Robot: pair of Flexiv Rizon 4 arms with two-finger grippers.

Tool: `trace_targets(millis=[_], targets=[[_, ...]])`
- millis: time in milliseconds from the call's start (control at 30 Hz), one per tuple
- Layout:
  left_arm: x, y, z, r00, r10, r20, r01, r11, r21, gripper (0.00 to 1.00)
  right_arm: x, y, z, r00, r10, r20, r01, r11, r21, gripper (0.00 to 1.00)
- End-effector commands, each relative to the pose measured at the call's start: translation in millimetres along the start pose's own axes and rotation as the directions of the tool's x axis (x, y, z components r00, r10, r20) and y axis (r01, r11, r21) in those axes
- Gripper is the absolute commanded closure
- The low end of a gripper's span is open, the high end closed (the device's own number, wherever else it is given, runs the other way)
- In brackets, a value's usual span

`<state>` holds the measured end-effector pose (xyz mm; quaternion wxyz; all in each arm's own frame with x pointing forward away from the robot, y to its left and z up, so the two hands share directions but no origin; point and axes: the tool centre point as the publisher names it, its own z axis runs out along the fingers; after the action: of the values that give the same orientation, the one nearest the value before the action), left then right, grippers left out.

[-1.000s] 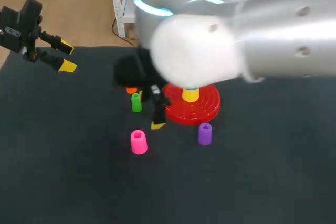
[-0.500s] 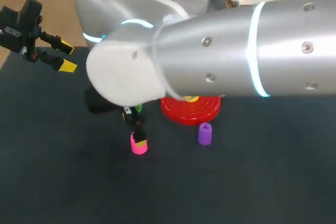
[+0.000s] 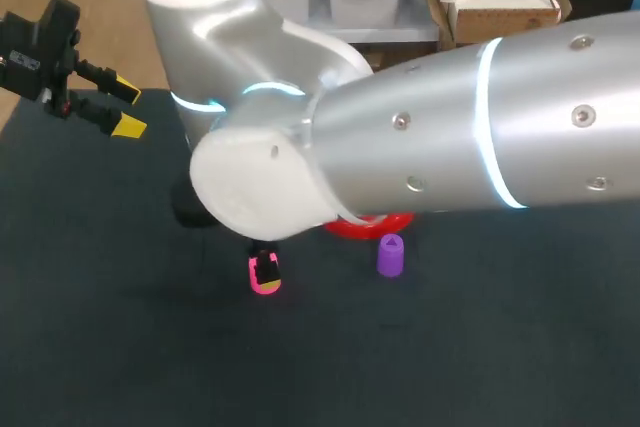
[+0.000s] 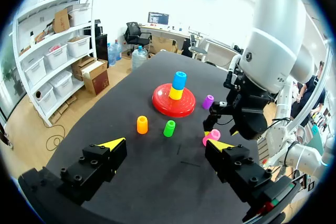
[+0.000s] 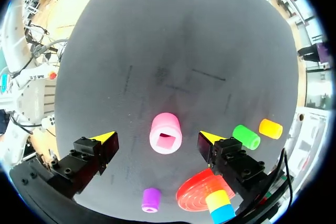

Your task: Pick up and stack the cylinders on the red base in this order: pink,purple,orange,green

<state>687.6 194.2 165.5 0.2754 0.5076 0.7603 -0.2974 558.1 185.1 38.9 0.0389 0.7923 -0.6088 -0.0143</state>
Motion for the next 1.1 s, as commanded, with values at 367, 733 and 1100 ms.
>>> trace_targets(millis=[367,733,1100], targets=[[0.9,0.0,0.6,1.0,0.001,0.001,-0.001,1.0,-0.001,0.0,-3.1,-0.4,2.4,1.0,-0.005,0.0,0.005,1.0,0.014,0.0],[0.9,0.0,0.6,1.0,0.001,0.001,-0.001,1.0,-0.001,0.0,-1.2,1.9,8.2,1.0,0.027,-0.007,-0.027,1.0,0.014,0.0],[0.9,0.0,0.6,1.0,0.001,0.001,-0.001,1.0,-0.001,0.0,-0.4,3.9,13.1,0.999,0.047,-0.01,-0.047,0.999,0.005,0.17]])
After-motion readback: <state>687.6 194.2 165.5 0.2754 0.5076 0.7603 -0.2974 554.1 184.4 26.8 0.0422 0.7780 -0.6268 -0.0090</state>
